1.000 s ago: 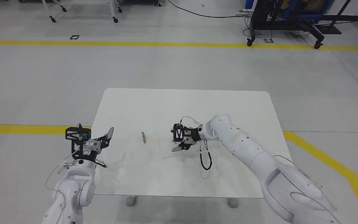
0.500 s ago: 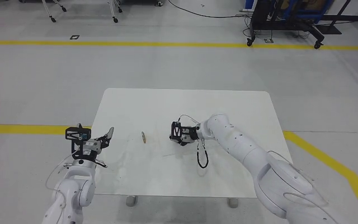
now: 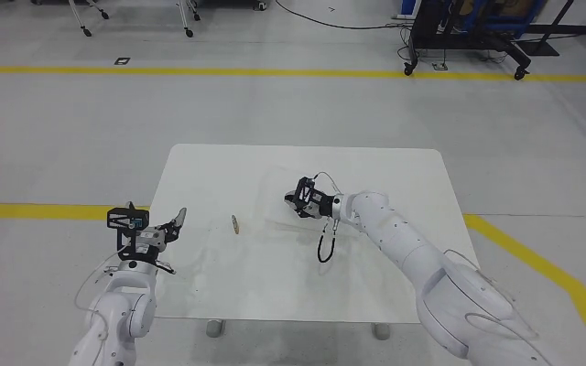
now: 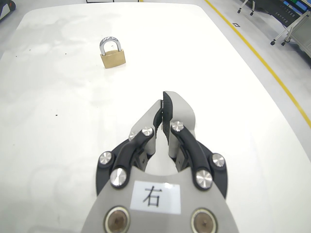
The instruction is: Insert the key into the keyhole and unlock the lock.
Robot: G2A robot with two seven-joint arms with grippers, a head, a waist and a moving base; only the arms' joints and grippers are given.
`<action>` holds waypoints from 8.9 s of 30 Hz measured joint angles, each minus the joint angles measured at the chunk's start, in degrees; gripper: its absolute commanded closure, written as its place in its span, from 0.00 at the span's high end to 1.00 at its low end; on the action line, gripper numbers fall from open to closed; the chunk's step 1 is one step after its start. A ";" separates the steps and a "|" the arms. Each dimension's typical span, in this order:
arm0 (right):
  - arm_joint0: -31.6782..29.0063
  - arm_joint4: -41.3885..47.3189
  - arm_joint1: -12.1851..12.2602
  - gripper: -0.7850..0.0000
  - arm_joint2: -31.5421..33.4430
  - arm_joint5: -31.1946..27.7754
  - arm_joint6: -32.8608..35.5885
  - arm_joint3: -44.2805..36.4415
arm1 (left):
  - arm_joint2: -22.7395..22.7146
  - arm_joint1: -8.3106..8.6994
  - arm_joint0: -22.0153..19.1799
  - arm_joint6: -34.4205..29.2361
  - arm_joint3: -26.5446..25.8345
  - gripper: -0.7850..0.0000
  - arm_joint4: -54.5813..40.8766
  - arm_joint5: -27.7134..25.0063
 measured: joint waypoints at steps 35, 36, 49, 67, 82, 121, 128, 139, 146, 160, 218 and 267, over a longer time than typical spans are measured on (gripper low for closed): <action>-4.23 -7.59 4.41 0.00 0.49 -1.15 -8.96 -8.39 | 27.77 -2.44 -43.06 -43.99 16.03 1.00 0.79 -20.91; -4.48 -7.72 4.66 0.00 0.70 -0.89 -9.26 -8.78 | 28.99 -2.75 -44.14 -44.69 17.41 1.00 0.61 -20.98; -7.38 -8.57 7.23 0.00 3.12 -0.44 -8.70 -15.10 | 42.28 -7.54 -54.70 -46.77 32.85 1.00 -2.90 -18.89; -10.12 -7.22 10.04 0.00 7.52 -0.83 -10.94 -18.52 | 53.85 -14.48 -62.17 -43.31 50.54 1.00 -0.61 -13.34; -11.38 -3.73 11.45 0.00 11.23 -1.16 -13.65 -17.61 | 51.20 -16.31 -65.09 -37.73 56.42 1.00 -3.51 -11.17; -16.72 38.82 6.45 0.00 13.15 -16.96 -7.22 -19.06 | 5.02 -1.88 -36.88 -70.20 25.66 1.00 -89.18 -26.35; -16.22 59.21 4.41 0.00 8.38 -16.82 0.89 -20.00 | 11.02 -2.37 -43.59 -81.43 36.50 1.00 -103.50 -21.09; -16.67 81.68 5.82 0.00 7.40 -16.82 19.01 -26.01 | 19.79 -3.56 -47.67 -70.86 40.75 0.49 -90.01 -30.86; -17.00 90.24 5.62 0.00 8.99 -16.82 29.56 -25.54 | 22.01 -3.71 -48.61 -69.23 41.84 0.42 -88.92 -32.20; -16.72 91.37 2.98 0.00 11.95 -16.82 38.04 -22.55 | 24.75 -3.53 -49.72 -67.46 43.24 0.40 -86.98 -31.82; -14.63 66.34 2.56 1.00 19.49 -9.08 38.35 -19.18 | 23.66 -0.37 -49.31 -64.28 39.32 0.00 -78.95 -27.27; -12.18 110.12 7.11 0.00 8.84 -8.21 83.64 -19.95 | 39.75 3.66 -56.07 -76.39 39.83 0.00 -84.01 -27.90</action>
